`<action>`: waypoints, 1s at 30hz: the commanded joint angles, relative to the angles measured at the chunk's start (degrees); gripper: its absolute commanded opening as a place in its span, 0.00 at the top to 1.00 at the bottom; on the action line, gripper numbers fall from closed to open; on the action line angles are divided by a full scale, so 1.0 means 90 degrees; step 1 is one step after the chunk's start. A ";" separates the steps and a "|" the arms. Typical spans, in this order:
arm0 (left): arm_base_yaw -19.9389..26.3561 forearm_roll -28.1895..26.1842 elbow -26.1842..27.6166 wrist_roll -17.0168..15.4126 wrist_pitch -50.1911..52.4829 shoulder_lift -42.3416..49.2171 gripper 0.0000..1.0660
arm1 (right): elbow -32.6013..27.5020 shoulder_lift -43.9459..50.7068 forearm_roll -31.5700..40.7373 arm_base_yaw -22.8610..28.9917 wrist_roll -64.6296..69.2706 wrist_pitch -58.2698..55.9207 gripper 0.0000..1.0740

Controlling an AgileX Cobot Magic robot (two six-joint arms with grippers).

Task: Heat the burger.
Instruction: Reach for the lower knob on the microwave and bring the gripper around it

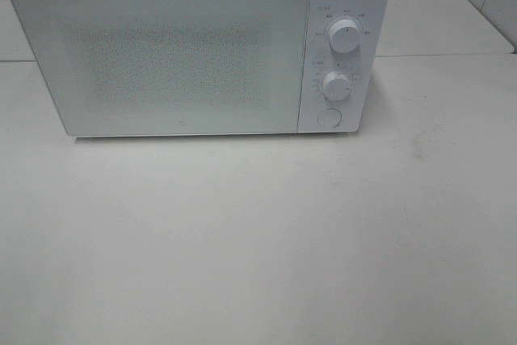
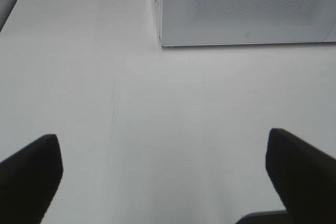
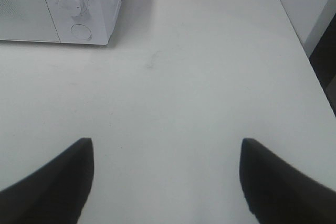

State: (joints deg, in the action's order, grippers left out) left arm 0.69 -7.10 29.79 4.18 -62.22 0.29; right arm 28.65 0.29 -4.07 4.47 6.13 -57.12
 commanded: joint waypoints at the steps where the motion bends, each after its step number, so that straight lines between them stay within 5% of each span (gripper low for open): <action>1: -0.0019 -0.0057 -0.0013 0.0000 0.0083 0.0134 0.08 | -0.0025 0.0166 -0.0013 -0.0019 -0.0064 0.0019 0.30; 30: -0.0019 -0.0057 -0.0013 0.0000 0.0083 0.0134 0.08 | -0.0025 0.0166 -0.0019 -0.0019 -0.0057 0.0019 0.30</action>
State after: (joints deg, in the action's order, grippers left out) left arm 0.69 -7.10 29.79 4.18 -62.22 0.29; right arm 28.65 0.29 -4.07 4.47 6.13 -57.12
